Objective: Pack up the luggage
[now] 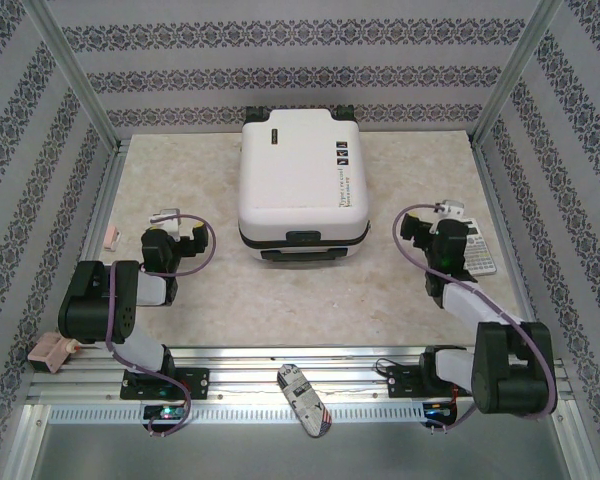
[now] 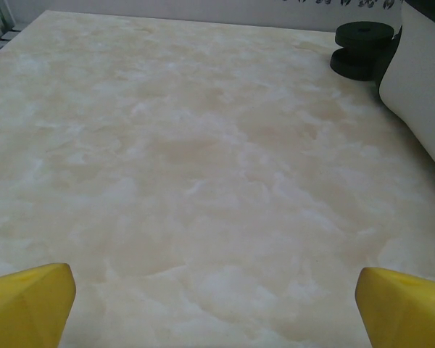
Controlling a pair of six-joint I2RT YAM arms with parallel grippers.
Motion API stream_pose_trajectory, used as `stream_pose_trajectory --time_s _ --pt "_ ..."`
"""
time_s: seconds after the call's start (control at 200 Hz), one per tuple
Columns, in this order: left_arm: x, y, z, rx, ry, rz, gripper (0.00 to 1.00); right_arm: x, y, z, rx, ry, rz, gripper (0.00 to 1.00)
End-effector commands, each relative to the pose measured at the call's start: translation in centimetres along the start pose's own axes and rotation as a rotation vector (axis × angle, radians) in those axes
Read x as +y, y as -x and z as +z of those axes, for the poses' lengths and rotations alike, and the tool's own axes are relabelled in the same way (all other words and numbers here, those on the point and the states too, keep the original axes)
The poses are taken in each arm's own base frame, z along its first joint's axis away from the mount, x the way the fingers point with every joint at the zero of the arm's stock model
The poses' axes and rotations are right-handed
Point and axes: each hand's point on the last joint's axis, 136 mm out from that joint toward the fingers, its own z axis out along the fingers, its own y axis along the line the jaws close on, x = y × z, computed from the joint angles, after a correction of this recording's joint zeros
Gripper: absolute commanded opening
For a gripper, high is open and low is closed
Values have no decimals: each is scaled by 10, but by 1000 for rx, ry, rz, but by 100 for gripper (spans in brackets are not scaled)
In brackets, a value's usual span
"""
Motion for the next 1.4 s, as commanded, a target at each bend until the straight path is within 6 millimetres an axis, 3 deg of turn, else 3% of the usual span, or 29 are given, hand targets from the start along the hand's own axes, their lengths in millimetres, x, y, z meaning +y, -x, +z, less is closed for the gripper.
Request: stream_pose_trajectory --time_s 0.0,0.1,0.175,0.2,0.25,0.5,1.394 --pt "-2 12 -2 -58 5 18 99 -4 4 -3 -129 4 27 98" --pt "-1 12 -3 -62 10 15 99 17 4 4 -130 120 -60 98" --pt "-1 13 -3 -64 9 15 99 26 -16 27 -81 169 -77 98" --pt "-1 12 -3 -62 9 15 99 34 -9 34 -124 207 -70 98" --pt "-2 14 -2 -63 2 17 99 47 -13 32 -42 271 -128 98" --pt "-8 12 3 -34 -32 34 99 40 -9 37 -71 162 -139 98" --pt "-9 12 3 -31 -33 37 99 41 -10 38 -58 165 -147 98"
